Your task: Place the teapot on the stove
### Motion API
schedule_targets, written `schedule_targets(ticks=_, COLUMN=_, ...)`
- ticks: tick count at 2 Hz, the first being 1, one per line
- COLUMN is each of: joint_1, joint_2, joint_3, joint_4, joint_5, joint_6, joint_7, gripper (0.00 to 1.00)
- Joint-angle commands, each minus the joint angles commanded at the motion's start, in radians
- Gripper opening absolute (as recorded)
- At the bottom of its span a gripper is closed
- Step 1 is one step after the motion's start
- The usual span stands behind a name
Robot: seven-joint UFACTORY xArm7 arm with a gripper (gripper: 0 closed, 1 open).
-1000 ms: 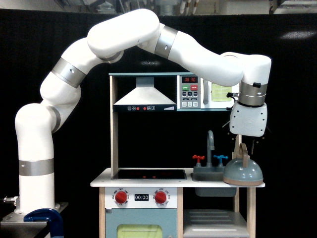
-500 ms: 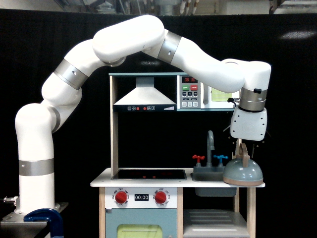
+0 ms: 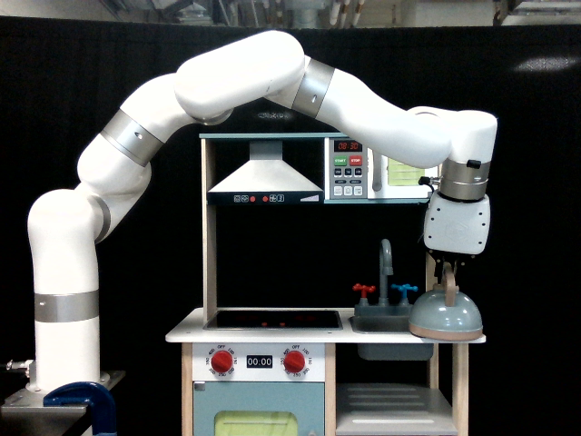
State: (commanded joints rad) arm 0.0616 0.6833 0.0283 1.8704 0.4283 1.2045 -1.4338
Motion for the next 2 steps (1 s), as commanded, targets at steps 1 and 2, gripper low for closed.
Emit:
schedule_targets(ticks=1, joint_1=-0.050, joint_2=-0.386, joint_3=0.052, joint_4=-0.473, joint_5=0.010, joint_6=-0.081, joint_7=-0.033, gripper=0.00)
schedule_targets(ticks=2, joint_1=-0.023, joint_2=-0.745, joint_3=0.094, joint_4=-0.931, joint_5=0.075, joint_6=-0.193, joint_7=-0.037, gripper=0.00)
